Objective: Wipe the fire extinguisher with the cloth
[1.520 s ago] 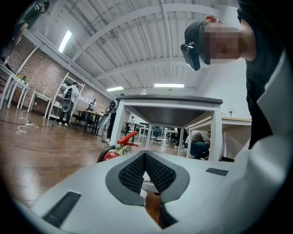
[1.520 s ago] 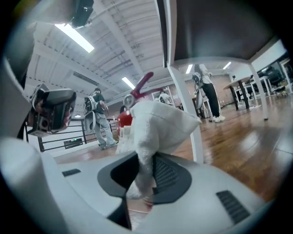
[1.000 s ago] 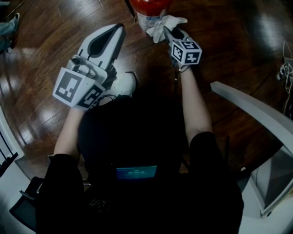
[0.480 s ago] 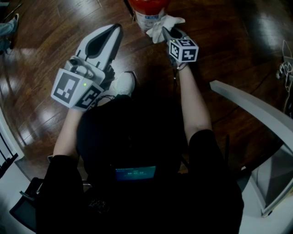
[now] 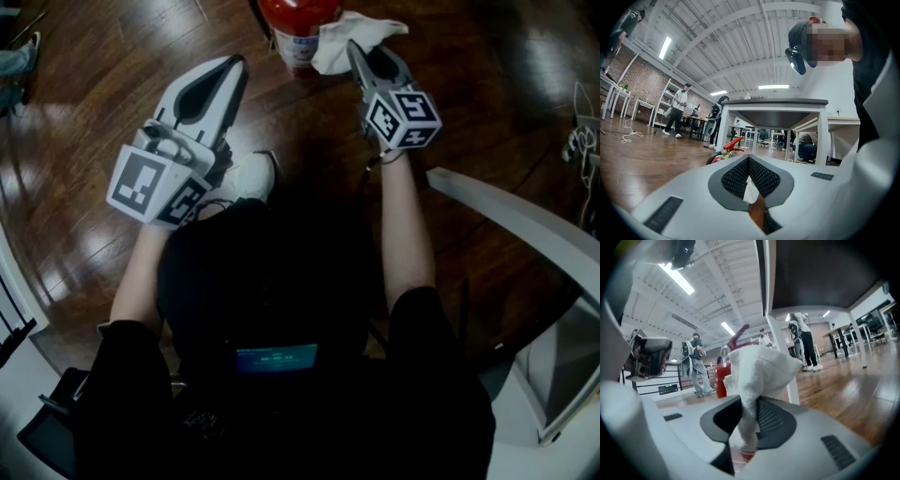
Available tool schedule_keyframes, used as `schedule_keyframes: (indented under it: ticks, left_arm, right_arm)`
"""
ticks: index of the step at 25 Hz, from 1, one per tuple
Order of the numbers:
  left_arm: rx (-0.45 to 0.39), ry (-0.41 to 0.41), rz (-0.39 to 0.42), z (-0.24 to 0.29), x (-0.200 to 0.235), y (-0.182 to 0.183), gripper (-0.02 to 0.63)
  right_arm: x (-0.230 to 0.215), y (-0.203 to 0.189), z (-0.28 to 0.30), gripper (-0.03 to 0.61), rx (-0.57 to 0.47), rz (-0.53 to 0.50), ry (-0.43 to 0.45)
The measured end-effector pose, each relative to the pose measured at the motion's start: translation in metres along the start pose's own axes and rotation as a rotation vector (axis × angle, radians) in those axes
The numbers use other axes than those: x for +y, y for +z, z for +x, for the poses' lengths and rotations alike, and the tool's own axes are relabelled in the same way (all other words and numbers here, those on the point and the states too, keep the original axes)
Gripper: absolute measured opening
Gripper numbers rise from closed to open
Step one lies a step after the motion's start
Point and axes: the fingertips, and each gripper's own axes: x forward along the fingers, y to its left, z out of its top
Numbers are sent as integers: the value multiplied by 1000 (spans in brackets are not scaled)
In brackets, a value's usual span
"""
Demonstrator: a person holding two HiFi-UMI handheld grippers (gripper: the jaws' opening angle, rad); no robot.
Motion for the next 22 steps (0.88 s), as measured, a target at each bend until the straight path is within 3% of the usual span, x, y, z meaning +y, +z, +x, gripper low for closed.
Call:
schedule_keyframes:
  ticks: [4,9,13,22]
  left_arm:
    - [-2,9,-2,-3,0,1,-2]
    - [-8,15,4,-3,0,4,-2]
    - [-12,19,-1,-3,0,4,-2]
    - [-15,0,-32,1,1,1,-2]
  right_arm:
    - [28,87,-18,97,-175,-39,56]
    - [65,151,-21,97,-254,-83,110]
    - [81,146,0,97,-226,-79,133]
    - [101,96,24,97,-137,-72,143]
